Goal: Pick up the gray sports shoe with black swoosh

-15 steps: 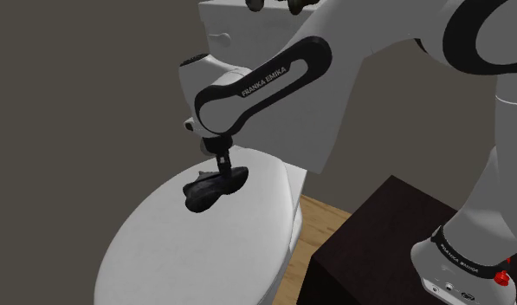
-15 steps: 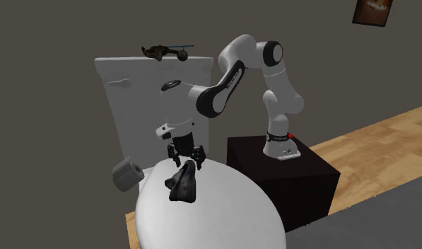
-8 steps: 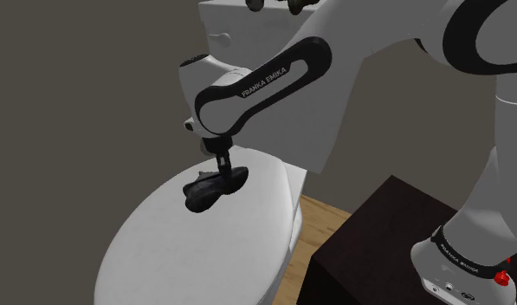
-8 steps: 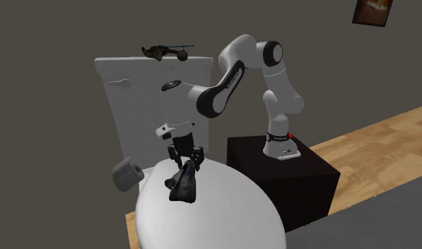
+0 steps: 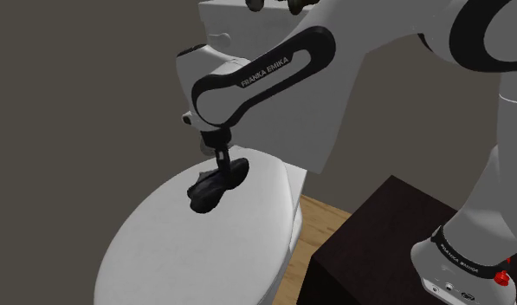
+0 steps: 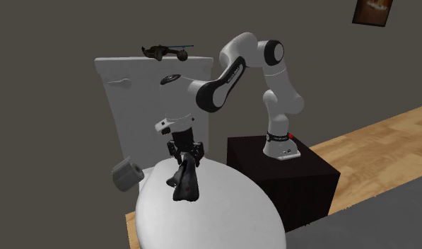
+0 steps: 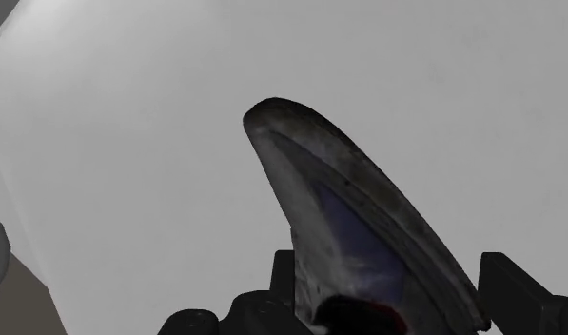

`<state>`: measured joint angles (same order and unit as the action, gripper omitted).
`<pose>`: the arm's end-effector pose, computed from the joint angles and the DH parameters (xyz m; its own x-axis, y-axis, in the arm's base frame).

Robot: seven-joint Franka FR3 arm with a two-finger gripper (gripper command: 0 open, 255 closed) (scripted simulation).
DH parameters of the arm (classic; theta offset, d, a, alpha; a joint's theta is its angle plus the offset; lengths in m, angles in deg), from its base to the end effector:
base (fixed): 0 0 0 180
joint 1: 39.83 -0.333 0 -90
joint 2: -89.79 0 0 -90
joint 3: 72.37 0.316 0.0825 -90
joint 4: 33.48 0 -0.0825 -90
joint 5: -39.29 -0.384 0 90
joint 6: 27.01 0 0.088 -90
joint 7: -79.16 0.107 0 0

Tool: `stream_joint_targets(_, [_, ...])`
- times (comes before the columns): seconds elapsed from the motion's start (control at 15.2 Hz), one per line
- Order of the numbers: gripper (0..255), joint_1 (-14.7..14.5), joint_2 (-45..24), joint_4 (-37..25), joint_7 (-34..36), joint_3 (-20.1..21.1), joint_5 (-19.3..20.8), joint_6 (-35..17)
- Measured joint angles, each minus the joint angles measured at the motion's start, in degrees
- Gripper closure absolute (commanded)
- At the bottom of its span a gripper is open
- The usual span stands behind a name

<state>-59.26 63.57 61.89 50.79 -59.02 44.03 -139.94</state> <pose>0.5617 0.3368 0.3368 0.4566 0.8833 -0.1058 0.8799 -0.4660 -0.0926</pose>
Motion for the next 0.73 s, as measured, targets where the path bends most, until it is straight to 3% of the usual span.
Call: stream_joint_targets(0.73, [255,0.2,3.0,-3.9,-0.4,0.4,-0.8,6.8])
